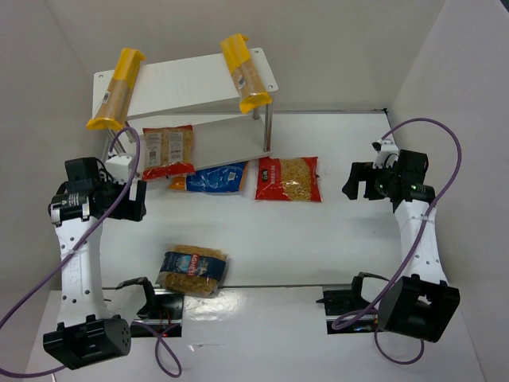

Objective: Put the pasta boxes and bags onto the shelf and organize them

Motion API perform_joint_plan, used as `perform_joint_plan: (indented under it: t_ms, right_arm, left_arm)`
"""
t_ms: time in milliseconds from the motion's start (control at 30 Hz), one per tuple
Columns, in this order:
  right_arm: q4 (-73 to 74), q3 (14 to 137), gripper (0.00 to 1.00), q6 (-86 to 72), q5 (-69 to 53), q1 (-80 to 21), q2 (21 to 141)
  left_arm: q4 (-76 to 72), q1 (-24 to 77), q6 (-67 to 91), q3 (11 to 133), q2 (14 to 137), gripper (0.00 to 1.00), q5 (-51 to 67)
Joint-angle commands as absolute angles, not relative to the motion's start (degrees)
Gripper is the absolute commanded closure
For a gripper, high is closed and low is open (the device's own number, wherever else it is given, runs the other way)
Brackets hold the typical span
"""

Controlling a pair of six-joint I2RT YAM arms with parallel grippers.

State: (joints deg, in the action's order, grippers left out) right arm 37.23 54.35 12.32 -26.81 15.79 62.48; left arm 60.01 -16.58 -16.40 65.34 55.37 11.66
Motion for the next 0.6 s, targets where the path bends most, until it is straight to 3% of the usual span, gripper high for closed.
perform_joint_plan:
  t_ms: [0, 400, 567]
  right_arm:
    - [36.0, 55.9, 0.0, 13.3, -27.9, 16.1, 63.0]
    - [38.1, 56.5, 0.0, 17.5, -32.3, 13.7, 65.4]
    - [37.5, 58.4, 0.0, 18.0, -19.6, -3.3, 70.4]
  left_arm:
    - [59.9, -17.0, -16.6, 65.2, 55.7, 0.06, 12.2]
    - [59.9, -17.0, -16.0, 65.2, 56.2, 0.06, 11.5]
    - [59.3, -18.2, -15.5, 65.2, 56.2, 0.06, 10.3]
